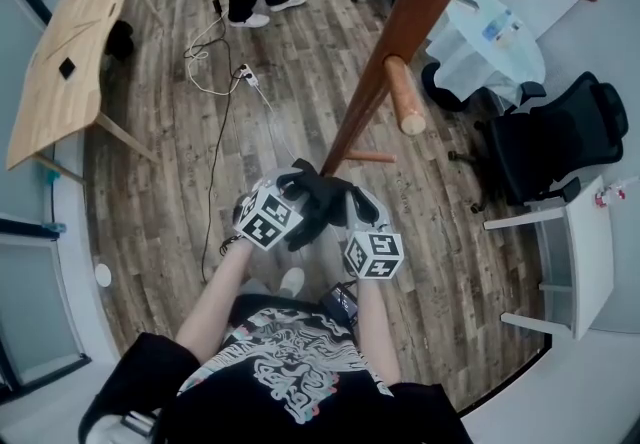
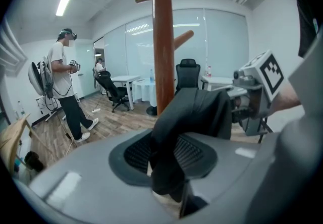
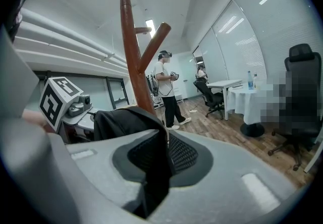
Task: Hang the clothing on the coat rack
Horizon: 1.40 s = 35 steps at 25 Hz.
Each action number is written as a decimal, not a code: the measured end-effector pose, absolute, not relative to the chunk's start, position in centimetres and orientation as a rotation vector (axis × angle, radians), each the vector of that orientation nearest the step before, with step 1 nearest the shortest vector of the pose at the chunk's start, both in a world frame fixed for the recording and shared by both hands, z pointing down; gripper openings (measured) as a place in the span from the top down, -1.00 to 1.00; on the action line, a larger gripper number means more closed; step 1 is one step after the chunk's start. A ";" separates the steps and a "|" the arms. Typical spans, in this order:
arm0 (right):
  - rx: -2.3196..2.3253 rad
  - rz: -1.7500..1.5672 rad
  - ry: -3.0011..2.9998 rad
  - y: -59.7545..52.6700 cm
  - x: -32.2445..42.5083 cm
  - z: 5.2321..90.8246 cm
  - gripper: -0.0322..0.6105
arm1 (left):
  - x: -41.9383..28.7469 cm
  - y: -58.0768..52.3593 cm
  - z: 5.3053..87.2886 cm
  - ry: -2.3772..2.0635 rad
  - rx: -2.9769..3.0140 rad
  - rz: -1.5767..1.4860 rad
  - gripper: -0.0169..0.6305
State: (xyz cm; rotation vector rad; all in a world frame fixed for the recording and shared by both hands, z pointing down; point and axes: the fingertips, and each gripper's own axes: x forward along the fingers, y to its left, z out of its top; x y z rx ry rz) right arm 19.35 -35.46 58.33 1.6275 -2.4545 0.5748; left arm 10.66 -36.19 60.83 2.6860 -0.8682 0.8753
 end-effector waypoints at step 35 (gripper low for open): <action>1.737 0.410 -2.436 -29.4 18.5 55.1 0.74 | 7.6 -31.1 57.3 -0.937 2.741 0.738 0.57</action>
